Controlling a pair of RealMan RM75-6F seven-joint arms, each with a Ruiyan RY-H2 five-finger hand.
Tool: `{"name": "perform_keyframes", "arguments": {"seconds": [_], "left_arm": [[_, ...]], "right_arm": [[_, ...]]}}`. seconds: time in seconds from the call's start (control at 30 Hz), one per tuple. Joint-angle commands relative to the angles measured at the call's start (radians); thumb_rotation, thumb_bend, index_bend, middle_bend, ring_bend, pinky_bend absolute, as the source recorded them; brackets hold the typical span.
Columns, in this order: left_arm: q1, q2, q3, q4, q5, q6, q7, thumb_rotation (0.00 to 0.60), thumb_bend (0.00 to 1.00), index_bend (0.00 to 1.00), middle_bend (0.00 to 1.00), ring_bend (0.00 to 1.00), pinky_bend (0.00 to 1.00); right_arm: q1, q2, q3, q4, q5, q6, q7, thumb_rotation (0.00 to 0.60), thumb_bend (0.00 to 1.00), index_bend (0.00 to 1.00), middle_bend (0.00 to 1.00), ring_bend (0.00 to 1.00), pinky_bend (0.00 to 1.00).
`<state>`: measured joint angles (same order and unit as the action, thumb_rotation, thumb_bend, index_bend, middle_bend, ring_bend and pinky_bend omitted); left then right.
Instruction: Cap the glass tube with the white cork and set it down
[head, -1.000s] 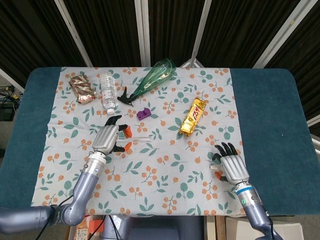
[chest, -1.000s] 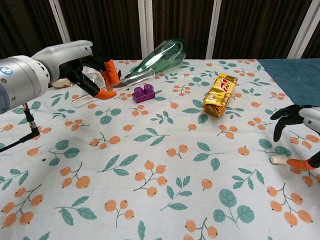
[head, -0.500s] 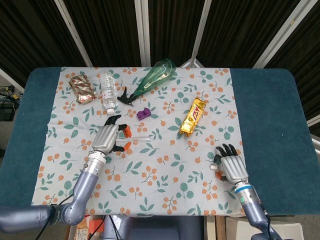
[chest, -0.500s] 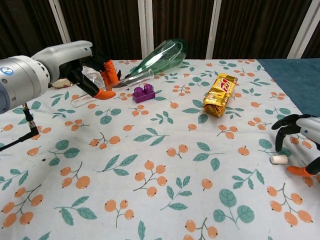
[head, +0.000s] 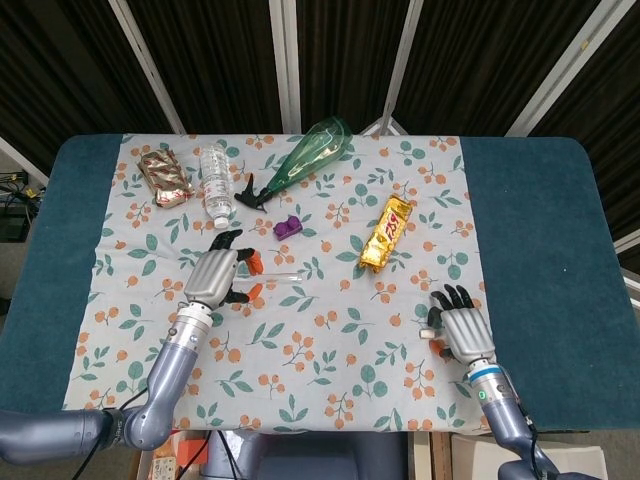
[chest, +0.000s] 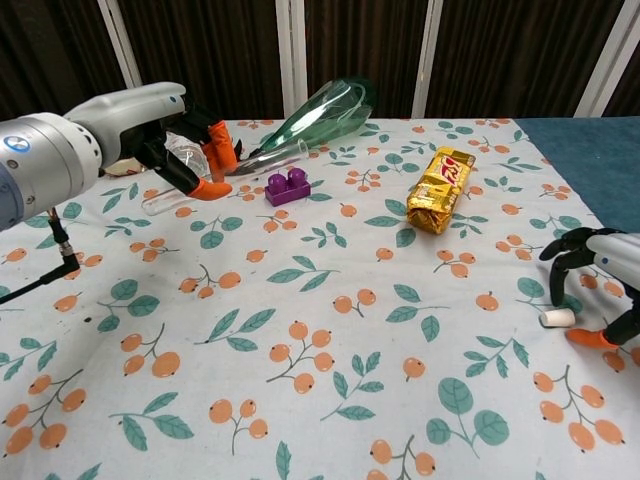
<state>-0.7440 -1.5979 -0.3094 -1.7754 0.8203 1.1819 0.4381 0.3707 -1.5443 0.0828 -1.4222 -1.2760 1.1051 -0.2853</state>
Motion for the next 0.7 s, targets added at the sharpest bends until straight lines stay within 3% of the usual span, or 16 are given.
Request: {"name": "perform_keyframes", "arguments": {"seconds": [0.03, 0.7], "left_arm": [[-0.001, -0.002, 0.001, 0.002, -0.001, 0.001, 0.0, 0.6, 0.53, 0.65, 0.51, 0.08, 0.0], [-0.006, -0.015, 0.011, 0.021, -0.006, 0.006, -0.007, 0.6, 0.53, 0.65, 0.51, 0.08, 0.0]], "right_arm": [[0.0, -0.001, -0.001, 0.001, -0.003, 0.002, 0.002, 0.6, 0.31, 0.51, 0.19, 0.04, 0.0], [0.009, -0.012, 0.002, 0.016, -0.005, 0.007, 0.005, 0.6, 0.32, 0.53, 0.2, 0.03, 0.0]]}}
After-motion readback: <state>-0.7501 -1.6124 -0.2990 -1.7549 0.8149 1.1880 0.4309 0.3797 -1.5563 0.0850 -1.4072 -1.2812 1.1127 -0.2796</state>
